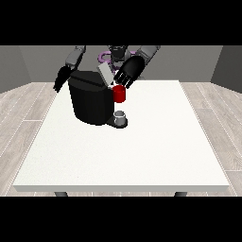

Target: Insert the coffee pod into the coffee machine and close the lid

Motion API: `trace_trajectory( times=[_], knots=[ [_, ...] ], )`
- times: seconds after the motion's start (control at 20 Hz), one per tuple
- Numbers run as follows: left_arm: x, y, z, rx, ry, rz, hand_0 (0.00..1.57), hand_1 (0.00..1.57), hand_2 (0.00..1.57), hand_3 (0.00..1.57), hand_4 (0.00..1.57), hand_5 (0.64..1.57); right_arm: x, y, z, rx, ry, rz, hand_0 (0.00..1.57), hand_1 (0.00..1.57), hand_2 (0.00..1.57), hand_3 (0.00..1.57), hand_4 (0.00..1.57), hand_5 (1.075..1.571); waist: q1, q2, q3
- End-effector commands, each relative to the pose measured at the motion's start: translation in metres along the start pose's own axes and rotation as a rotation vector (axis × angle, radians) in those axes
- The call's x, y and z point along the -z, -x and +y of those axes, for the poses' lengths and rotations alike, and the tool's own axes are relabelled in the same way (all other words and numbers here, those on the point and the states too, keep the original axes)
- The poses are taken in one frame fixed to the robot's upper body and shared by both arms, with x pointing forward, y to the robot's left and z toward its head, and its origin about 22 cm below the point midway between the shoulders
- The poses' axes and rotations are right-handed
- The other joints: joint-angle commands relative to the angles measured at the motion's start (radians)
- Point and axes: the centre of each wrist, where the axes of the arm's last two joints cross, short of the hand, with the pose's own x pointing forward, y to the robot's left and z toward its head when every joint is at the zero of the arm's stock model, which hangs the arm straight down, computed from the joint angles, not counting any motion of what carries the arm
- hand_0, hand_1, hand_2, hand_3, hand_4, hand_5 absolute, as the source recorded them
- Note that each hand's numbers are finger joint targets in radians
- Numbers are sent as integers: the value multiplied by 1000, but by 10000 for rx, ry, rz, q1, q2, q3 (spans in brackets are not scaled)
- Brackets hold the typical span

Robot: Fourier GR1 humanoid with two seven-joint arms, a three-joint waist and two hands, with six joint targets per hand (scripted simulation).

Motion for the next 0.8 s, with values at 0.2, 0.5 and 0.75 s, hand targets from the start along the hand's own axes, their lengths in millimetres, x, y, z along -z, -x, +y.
trace_trajectory(
  times=[0.2,0.5,0.75],
  knots=[
    [10,-7,-18,-111,164,104,1187,1187,1230,1196,441,1571,0,2,2,-108,64,108,0,0,0,0,115,1571,-49,-91,1],
    [3,4,-9,188,99,-66,1167,1167,1238,1188,412,1571,-4,10,-8,-16,185,107,0,0,0,0,0,1571,-70,-12,1],
    [8,-6,-10,116,-292,28,1225,1225,1261,1206,376,1571,-6,8,8,-12,-46,101,0,0,0,0,0,1571,-207,90,1]
  ],
)
